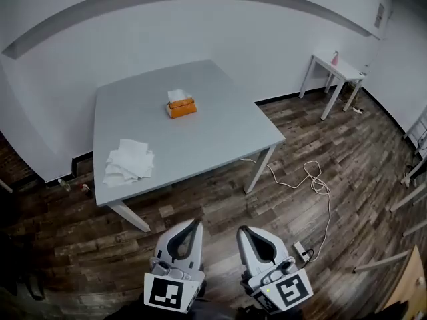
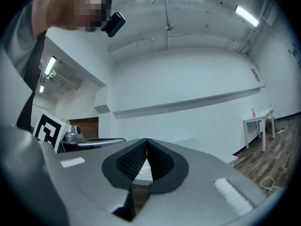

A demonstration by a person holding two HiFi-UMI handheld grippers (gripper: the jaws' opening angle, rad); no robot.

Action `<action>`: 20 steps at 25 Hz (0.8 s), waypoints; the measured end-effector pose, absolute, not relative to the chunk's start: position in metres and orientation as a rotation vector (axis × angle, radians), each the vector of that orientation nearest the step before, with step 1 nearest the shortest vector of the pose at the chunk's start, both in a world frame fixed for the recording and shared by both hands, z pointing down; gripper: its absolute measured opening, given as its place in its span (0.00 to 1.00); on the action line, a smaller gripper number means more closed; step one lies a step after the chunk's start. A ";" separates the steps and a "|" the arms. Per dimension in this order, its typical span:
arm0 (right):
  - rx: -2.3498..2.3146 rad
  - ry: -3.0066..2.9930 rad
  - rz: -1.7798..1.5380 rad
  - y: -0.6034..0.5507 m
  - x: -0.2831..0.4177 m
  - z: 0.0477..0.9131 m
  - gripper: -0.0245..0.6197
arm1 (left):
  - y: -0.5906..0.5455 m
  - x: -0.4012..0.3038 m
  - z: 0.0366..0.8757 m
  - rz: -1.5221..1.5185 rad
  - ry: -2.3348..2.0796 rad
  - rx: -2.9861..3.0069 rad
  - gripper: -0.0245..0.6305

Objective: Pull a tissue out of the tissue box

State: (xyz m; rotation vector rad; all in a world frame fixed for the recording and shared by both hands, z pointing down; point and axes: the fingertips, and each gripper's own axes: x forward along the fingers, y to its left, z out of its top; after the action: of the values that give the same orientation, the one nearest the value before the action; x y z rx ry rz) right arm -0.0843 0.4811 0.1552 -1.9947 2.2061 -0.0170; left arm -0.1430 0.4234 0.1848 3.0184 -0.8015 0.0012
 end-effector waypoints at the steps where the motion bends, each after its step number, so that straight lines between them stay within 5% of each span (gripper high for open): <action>1: -1.992 2.210 -0.015 0.464 -0.079 0.155 0.04 | 0.407 -0.138 0.183 -0.008 -0.805 3.014 0.04; 20: -1.979 2.290 -0.013 0.242 0.003 0.146 0.04 | 0.204 -0.061 0.194 -0.019 -0.833 2.924 0.04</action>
State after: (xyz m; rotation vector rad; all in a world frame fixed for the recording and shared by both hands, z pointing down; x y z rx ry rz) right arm 0.0035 0.2420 0.1457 -1.9789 2.2898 -0.0130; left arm -0.0611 0.2043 0.1940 2.9235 -0.8332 -0.0195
